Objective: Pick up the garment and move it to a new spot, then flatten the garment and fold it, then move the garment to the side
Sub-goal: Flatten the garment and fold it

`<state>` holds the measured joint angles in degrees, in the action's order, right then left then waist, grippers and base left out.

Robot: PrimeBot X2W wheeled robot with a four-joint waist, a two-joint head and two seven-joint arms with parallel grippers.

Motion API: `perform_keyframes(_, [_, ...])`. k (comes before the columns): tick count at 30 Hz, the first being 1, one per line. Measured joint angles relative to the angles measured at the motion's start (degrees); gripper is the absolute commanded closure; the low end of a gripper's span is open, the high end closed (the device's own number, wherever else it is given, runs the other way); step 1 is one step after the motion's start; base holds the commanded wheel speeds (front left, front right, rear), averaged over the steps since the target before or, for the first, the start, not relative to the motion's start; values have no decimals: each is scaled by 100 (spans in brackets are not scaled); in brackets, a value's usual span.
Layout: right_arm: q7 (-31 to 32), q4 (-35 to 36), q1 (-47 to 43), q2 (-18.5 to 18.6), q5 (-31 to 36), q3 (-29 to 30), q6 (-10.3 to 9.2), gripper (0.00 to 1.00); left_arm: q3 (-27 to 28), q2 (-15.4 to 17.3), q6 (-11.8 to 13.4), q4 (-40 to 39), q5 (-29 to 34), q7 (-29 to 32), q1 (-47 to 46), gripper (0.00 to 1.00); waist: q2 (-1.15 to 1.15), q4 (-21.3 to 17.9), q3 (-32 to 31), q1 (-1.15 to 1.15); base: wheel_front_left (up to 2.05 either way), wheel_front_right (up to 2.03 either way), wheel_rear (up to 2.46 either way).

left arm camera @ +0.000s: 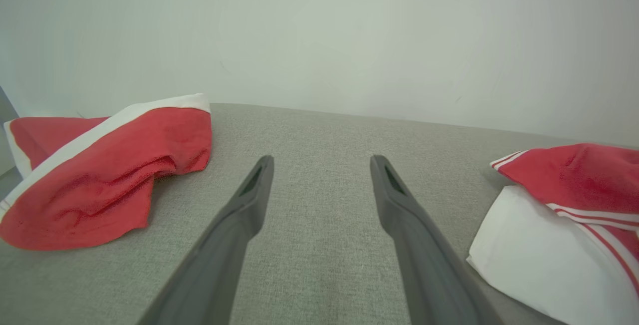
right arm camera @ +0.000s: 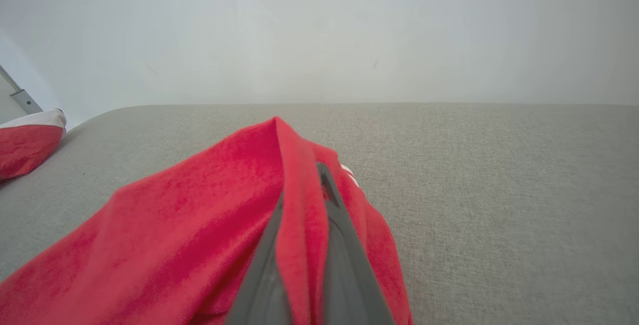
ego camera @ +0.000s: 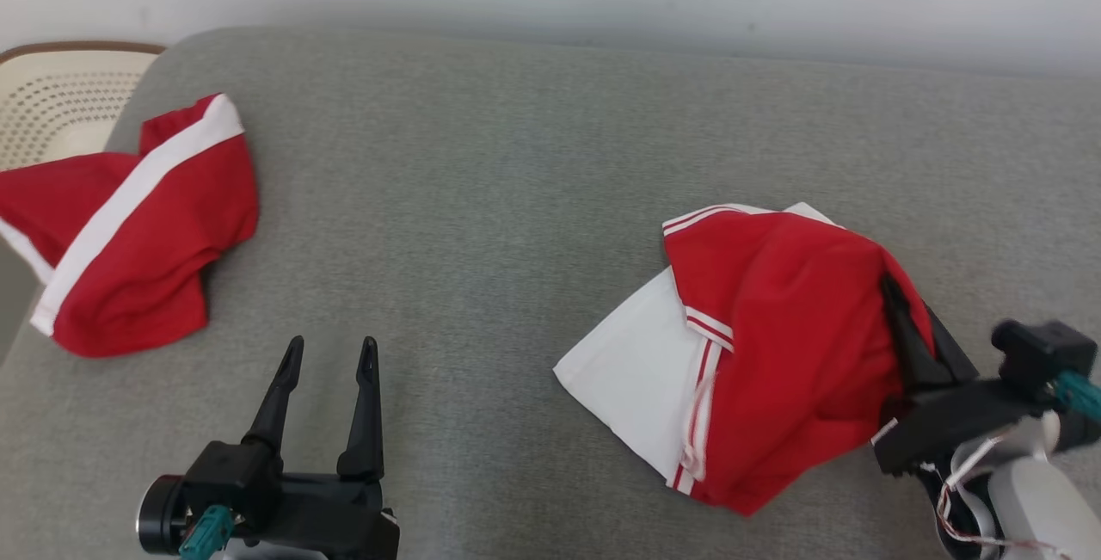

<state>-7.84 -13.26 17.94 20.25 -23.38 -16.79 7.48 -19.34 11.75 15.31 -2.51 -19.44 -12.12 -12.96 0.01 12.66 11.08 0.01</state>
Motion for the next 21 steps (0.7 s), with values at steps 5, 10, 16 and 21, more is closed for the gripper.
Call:
perform_keyframes(5, [-300, -49, -578, -526, -288, 782, 0, 100, 12, 79, 18, -18, 20, 58, -55, 0, 0, -318, 21, 0, 0, 0, 0])
perform_keyframes(10, [-486, -382, -825, -918, -821, 1359, 0, 100, 13, 145, 42, -57, 36, 151, -83, 0, 0, -620, 40, 0, 0, 0, 0])
perform_keyframes(16, [-582, -943, -800, -1065, -1233, 1663, 0, 0, 22, 209, 51, -114, 40, 225, -111, 0, 0, -905, 65, -1, 0, 0, 0])
perform_keyframes(21, [-665, -1016, -708, -1038, -1484, 1806, 0, 0, 32, 249, 92, -143, 38, 248, -113, 0, 0, -1055, 78, -1, 0, 0, 0])
